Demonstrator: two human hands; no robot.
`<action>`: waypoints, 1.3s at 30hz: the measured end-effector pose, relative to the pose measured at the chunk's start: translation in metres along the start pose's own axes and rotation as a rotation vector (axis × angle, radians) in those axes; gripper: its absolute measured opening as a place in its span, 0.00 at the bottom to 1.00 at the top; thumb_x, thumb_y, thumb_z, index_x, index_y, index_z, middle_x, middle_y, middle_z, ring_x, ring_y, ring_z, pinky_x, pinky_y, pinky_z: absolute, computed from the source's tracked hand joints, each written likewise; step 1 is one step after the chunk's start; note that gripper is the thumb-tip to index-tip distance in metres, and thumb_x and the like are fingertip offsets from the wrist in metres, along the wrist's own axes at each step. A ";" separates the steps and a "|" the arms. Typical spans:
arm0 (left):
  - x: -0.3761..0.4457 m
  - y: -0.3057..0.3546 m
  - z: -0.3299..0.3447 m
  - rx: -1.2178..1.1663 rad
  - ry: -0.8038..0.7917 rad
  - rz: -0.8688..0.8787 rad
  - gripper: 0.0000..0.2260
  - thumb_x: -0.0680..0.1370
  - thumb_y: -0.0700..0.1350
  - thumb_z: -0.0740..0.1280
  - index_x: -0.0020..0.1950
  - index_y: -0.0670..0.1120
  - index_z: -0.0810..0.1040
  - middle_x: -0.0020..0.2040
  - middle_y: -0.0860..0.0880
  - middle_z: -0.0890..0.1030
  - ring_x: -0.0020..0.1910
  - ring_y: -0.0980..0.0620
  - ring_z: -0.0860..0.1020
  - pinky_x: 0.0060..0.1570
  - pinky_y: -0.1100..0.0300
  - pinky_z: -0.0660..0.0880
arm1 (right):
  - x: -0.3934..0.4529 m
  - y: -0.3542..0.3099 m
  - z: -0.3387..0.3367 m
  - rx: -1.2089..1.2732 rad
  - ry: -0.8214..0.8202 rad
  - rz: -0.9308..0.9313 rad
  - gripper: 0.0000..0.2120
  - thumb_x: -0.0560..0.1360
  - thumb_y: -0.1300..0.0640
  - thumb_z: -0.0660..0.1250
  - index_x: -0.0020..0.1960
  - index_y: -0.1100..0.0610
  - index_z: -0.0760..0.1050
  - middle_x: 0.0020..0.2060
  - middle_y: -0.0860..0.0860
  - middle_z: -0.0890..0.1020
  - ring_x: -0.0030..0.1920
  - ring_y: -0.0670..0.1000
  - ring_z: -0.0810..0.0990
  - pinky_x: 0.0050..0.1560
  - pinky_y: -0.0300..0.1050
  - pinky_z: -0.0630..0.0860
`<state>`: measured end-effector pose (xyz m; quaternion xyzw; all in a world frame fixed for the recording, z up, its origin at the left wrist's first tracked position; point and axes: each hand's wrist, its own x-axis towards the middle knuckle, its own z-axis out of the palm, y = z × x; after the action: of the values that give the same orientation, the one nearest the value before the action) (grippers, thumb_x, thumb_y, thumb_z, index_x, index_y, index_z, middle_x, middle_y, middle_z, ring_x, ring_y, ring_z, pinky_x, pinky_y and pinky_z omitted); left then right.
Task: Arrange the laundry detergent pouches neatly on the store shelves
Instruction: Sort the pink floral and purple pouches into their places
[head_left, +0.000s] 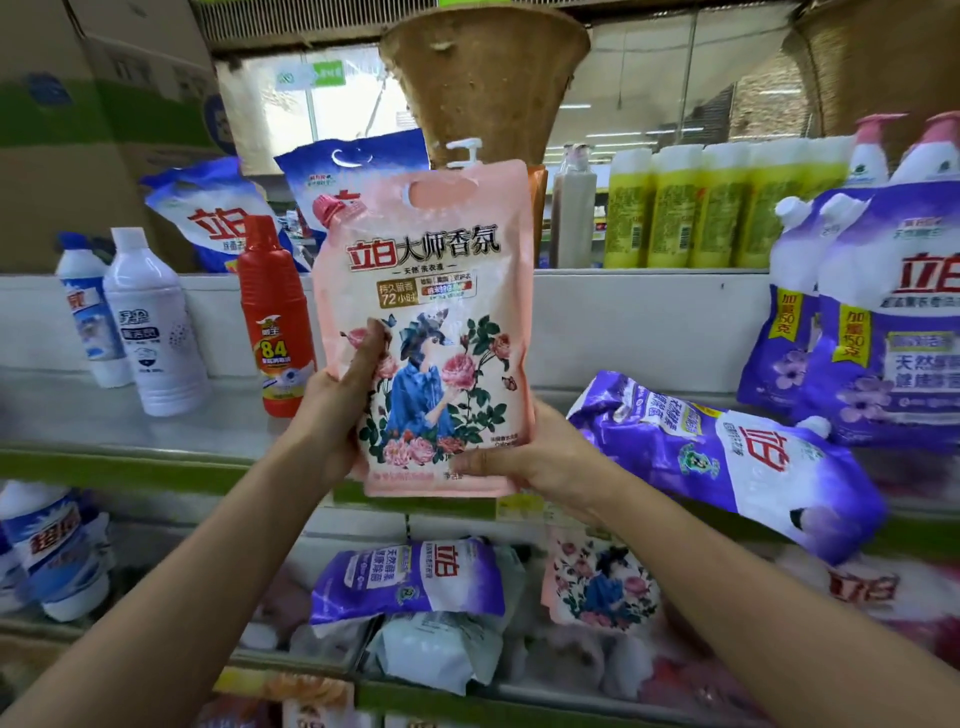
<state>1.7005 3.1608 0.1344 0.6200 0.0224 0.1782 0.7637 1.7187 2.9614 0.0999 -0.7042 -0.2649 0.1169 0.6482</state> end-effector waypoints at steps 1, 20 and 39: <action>-0.009 0.001 0.000 -0.009 -0.005 0.012 0.15 0.73 0.61 0.67 0.49 0.51 0.76 0.34 0.53 0.85 0.34 0.53 0.85 0.28 0.61 0.78 | -0.010 -0.001 0.002 0.021 0.005 -0.016 0.26 0.65 0.68 0.78 0.60 0.57 0.75 0.53 0.52 0.85 0.54 0.51 0.84 0.58 0.46 0.79; -0.263 -0.112 0.029 0.195 -0.013 -0.237 0.24 0.63 0.62 0.70 0.46 0.43 0.79 0.44 0.39 0.85 0.44 0.39 0.84 0.47 0.45 0.81 | -0.270 0.113 0.028 0.118 0.035 0.253 0.23 0.66 0.73 0.74 0.54 0.53 0.76 0.48 0.49 0.87 0.52 0.49 0.84 0.53 0.43 0.80; -0.143 -0.273 0.074 0.226 -0.091 -0.399 0.29 0.65 0.63 0.73 0.55 0.42 0.76 0.50 0.42 0.84 0.46 0.42 0.84 0.50 0.46 0.81 | -0.207 0.243 -0.058 0.147 0.159 0.423 0.17 0.70 0.71 0.71 0.56 0.59 0.75 0.48 0.51 0.83 0.38 0.39 0.83 0.31 0.30 0.74</action>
<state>1.6523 3.0023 -0.1364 0.6924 0.1298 -0.0079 0.7097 1.6292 2.7989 -0.1666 -0.7020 -0.0505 0.2132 0.6777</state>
